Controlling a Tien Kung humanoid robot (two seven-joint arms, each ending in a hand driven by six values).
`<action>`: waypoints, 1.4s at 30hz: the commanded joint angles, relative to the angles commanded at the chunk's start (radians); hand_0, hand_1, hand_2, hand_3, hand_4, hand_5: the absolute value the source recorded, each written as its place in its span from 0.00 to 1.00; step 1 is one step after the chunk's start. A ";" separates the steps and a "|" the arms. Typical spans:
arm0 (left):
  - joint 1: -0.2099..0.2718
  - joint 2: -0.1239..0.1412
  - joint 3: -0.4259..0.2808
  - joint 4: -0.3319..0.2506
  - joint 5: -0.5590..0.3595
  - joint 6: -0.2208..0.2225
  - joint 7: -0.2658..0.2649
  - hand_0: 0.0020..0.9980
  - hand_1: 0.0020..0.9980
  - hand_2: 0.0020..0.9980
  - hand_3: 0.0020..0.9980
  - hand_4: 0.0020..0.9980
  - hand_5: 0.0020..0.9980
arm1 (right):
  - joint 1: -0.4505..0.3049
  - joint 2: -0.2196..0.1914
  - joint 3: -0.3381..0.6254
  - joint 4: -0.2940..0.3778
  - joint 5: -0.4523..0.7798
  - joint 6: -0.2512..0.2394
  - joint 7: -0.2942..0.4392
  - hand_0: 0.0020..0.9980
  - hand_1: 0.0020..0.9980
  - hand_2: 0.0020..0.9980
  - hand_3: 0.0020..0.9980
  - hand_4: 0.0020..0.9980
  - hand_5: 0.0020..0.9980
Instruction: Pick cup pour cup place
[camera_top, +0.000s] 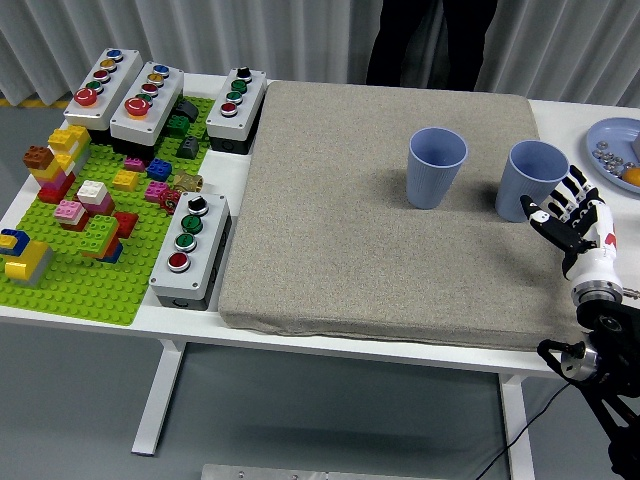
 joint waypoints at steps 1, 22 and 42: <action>0.000 0.000 0.001 0.000 0.000 0.000 0.000 0.77 0.79 0.84 0.75 0.51 0.96 | 0.001 0.001 -0.001 -0.002 0.001 0.001 0.000 0.88 0.83 0.91 0.90 0.85 0.28; -0.003 -0.002 0.004 0.000 0.001 -0.001 0.000 0.77 0.79 0.84 0.75 0.51 0.96 | 0.004 0.005 0.027 -0.022 -0.006 0.010 -0.004 0.88 0.83 0.91 0.90 0.84 0.28; -0.011 -0.008 0.016 0.000 -0.009 -0.002 -0.002 0.77 0.79 0.84 0.75 0.51 0.96 | 0.009 0.013 0.016 -0.049 0.008 0.014 0.012 0.88 0.83 0.91 0.89 0.83 0.28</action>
